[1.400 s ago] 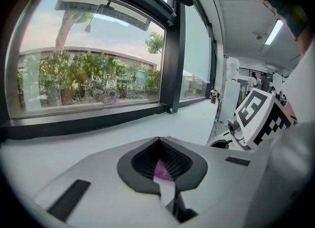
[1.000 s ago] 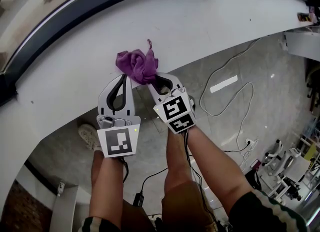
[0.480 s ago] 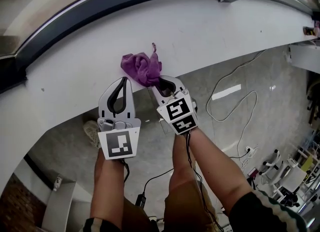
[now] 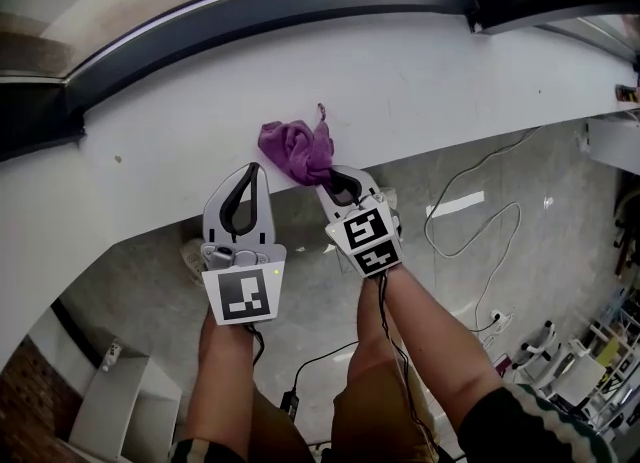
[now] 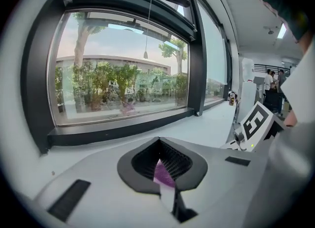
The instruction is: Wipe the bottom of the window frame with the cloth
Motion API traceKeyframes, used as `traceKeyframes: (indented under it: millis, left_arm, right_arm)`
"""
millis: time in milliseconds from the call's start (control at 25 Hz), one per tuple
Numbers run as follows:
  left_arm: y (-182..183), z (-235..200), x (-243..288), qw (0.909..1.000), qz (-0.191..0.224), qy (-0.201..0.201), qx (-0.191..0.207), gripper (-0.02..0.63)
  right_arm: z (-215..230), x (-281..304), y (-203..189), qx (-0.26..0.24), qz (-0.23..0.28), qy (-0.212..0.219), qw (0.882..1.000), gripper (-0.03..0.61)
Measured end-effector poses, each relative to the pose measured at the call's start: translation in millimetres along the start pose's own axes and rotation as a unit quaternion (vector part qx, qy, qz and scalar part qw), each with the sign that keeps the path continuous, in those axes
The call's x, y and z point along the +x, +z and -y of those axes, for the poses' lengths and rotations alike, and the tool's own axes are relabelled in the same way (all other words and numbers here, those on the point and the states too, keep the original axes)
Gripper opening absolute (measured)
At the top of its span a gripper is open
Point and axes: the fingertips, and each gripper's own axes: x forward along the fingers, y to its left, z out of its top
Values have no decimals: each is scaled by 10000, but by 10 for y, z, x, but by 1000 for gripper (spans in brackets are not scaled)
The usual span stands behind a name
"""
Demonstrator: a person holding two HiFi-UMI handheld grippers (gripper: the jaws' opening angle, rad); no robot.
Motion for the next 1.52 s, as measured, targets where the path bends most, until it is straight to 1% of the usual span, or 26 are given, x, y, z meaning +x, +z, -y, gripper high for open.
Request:
traceKeyframes:
  millis: [280, 560, 720, 1040, 1280, 1520]
  left_arm:
    - [-73, -245, -174, 9998, -106, 131, -70, 6]
    - [-124, -544, -334, 9993, -25, 300, -202, 6]
    - [-177, -737, -448, 9988, -50, 395, -297, 6]
    - [-278, -1245, -687, 9966, -99, 731, -366, 6]
    - [-311, -1471, -778, 9952, -42, 857, -461, 6]
    - [-372, -1772, -958, 9925, -50, 1098, -536, 6]
  right_arm:
    - [-250, 113, 95, -108, -49, 150, 9998, 67]
    - [-536, 292, 236, -256, -76, 272, 9993, 67]
    - [-738, 392, 324, -372, -72, 391, 9985, 67]
    - [-1139, 609, 504, -598, -98, 626, 9962, 67]
    - [-1386, 735, 606, -707, -87, 760, 9946, 67]
    - [-1667, 856, 638, -815, -158, 930, 9922, 67]
